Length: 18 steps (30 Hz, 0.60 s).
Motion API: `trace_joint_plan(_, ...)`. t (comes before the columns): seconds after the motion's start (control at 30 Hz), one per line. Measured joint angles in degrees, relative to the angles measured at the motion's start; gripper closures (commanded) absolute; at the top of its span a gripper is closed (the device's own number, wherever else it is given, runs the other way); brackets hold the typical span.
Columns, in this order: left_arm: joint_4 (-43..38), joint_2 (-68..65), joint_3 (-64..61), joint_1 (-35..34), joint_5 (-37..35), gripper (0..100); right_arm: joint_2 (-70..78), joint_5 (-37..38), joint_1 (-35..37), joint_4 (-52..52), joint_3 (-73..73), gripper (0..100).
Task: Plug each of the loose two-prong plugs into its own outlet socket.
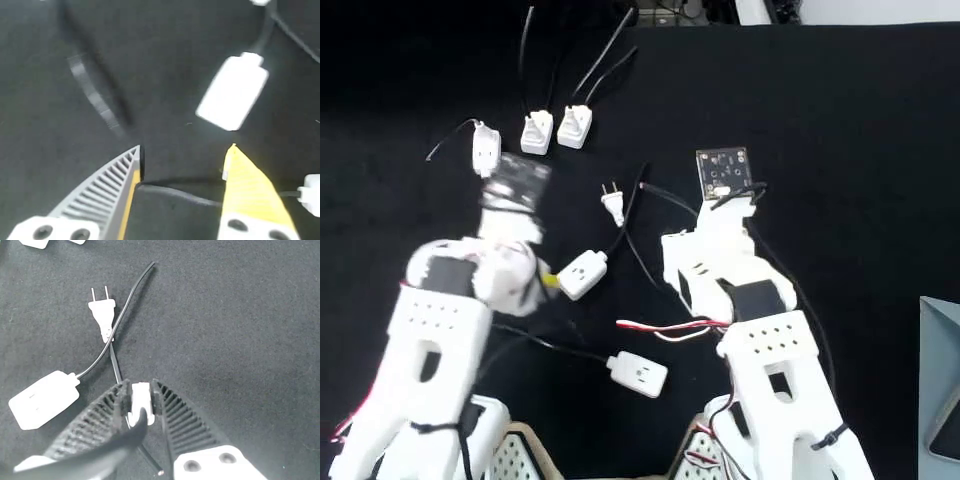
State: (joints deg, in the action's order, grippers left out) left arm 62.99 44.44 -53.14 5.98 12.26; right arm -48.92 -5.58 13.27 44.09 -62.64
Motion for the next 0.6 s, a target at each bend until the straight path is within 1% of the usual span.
trace_joint_plan(0.13, -10.29, -0.26, -6.33, 6.51, 0.18, 74, 0.0, 0.0, -2.37, 0.0, 0.0, 98.7)
trace_joint_plan(0.2, -15.12, -2.02, -7.74, 8.35, 0.18, 74, 0.0, 0.0, -4.13, 0.0, 0.62, 98.7)
trace_joint_plan(0.3, -20.22, -6.33, -7.82, 9.76, 0.18, 74, 0.0, 0.0, -6.15, 0.0, 0.88, 98.7)
trace_joint_plan(0.43, -22.77, -15.3, -6.15, 10.64, 0.18, 74, 0.0, 0.0, -6.24, 0.0, 0.97, 98.7)
trace_joint_plan(0.6, -23.12, -28.84, 1.67, 10.55, 0.18, 74, 0.0, 0.0, -6.24, 0.0, 0.97, 98.7)
